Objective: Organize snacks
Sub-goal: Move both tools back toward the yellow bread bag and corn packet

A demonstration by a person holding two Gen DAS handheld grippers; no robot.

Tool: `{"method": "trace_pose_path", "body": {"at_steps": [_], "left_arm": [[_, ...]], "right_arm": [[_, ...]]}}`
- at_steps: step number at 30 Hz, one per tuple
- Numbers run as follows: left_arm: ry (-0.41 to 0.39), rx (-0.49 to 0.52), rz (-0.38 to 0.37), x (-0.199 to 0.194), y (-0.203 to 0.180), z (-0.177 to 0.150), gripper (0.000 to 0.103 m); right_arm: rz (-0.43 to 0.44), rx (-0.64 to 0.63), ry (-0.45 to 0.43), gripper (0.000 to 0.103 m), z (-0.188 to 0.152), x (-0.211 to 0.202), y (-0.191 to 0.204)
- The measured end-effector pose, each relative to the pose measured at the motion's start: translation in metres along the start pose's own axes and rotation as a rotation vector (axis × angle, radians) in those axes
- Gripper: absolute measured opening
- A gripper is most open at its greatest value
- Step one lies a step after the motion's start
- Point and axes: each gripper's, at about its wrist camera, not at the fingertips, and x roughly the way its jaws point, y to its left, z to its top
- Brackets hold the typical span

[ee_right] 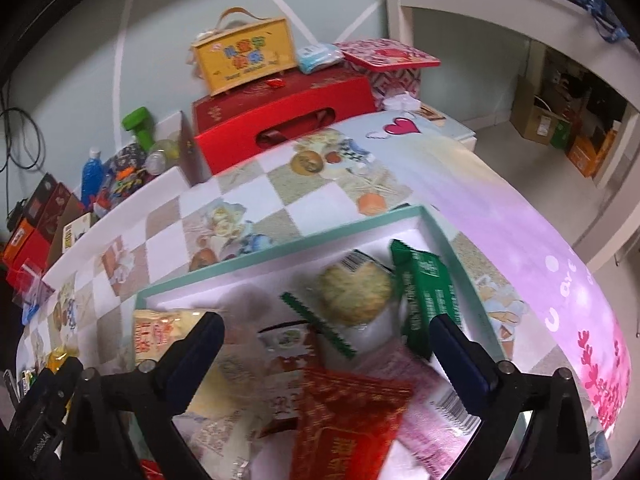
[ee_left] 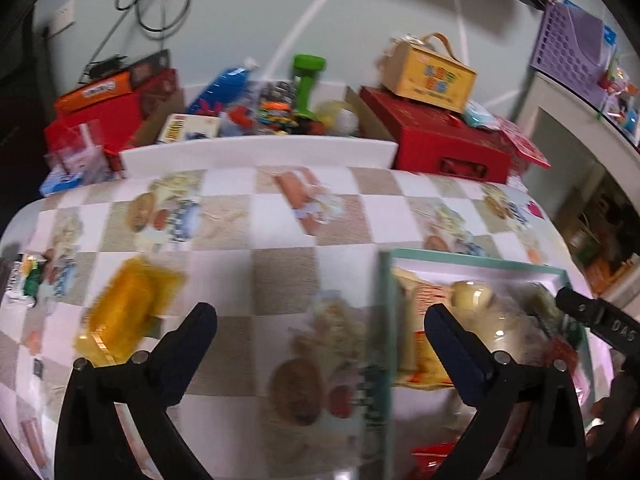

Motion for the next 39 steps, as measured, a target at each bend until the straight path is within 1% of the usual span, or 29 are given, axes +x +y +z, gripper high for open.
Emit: {"method": "trace_pose_path", "body": {"at_steps": [9,14,18,22,25,28,30,36,39], "left_arm": [[-0.022,-0.029,-0.004,-0.007,0.023,-0.006,0.103],[-0.034,-0.062,-0.011,-0.009,0.042,-0.007,0.103],[-0.031,-0.042,-0.029,-0.011,0.052,-0.004,0.103],[-0.030,-0.005,0.018,-0.013,0.064,0.001,0.103],[-0.017,-0.011,0.019,-0.015,0.076,0.002,0.103],[-0.018,-0.024,0.037,-0.020,0.090,0.002,0.103],[-0.018,-0.026,0.040,-0.022,0.096,0.002,0.103],[0.004,-0.035,0.007,-0.018,0.106,-0.001,0.103],[0.007,-0.039,-0.008,-0.018,0.107,-0.001,0.103]], "right_arm": [[0.032,-0.044,-0.001,0.103,-0.004,-0.003,0.029],[0.050,-0.055,0.004,0.103,-0.006,-0.003,0.041],[0.052,-0.061,-0.027,0.103,-0.005,-0.009,0.052],[0.064,-0.063,-0.054,0.103,-0.005,-0.016,0.063],[0.078,-0.074,-0.065,0.103,-0.007,-0.019,0.075],[0.081,-0.105,-0.064,0.103,-0.011,-0.018,0.090],[0.097,-0.135,-0.052,0.103,-0.015,-0.017,0.103],[0.117,-0.216,-0.029,0.103,-0.030,-0.013,0.136],[0.121,-0.246,-0.027,0.103,-0.035,-0.014,0.146]]}}
